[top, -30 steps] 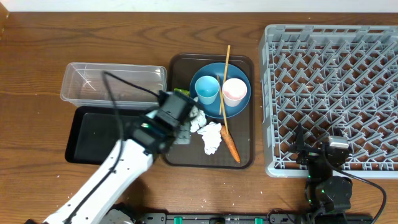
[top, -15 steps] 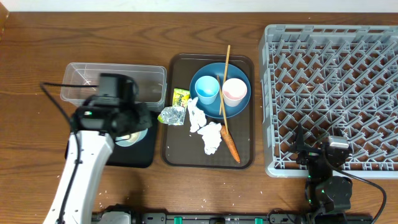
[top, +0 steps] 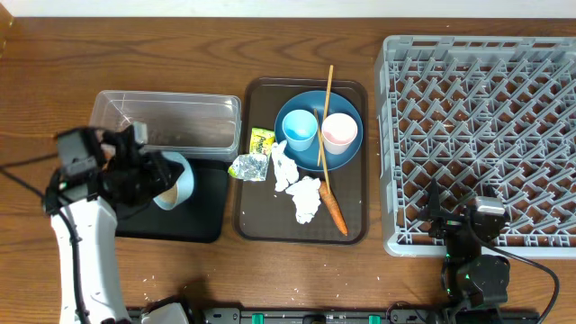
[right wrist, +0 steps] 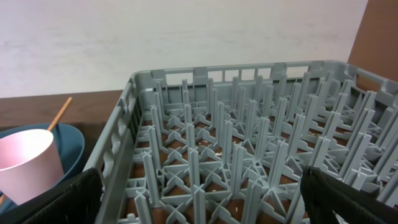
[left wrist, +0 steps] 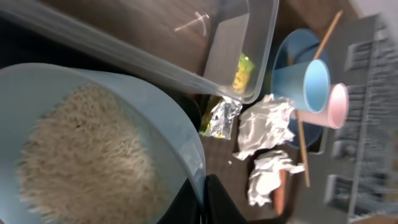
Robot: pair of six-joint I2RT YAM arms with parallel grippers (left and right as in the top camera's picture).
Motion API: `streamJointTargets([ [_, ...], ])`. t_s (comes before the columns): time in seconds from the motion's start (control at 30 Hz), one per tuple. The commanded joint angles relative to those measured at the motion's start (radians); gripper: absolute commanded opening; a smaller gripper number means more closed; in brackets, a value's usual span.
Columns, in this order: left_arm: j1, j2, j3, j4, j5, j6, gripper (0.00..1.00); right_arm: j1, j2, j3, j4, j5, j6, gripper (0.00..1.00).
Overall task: Sort waste into correct bins and load items into the dishwasher rack
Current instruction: 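Lift the bowl with the left gripper and carry it over the black tray, then tilt the bowl with the left gripper to pour rice onto the black tray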
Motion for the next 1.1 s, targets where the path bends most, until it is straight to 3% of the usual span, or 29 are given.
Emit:
streamJointTargets([
  [0.0,0.078,-0.01,-0.057,0.018,0.183,0.082,0.06,0.013,-0.001,-0.001,-0.005,-0.001,0.005,0.99],
  [0.23,0.259,-0.01,-0.139,0.018,0.448,0.196,0.06,0.013,-0.001,-0.001,-0.005,-0.001,0.005,0.99],
  [0.43,0.37,0.005,-0.168,0.018,0.537,0.204,0.06,0.013,-0.001,-0.001,-0.005,0.0,0.005,0.99],
  [0.9,0.395,0.111,-0.171,0.017,0.788,0.213,0.06,0.013,-0.001,-0.001,-0.005,0.0,0.005,0.99],
  [1.07,0.395,0.139,-0.171,-0.011,0.794,0.209,0.06,0.013,-0.001,-0.001,-0.005,0.0,0.005,0.99],
])
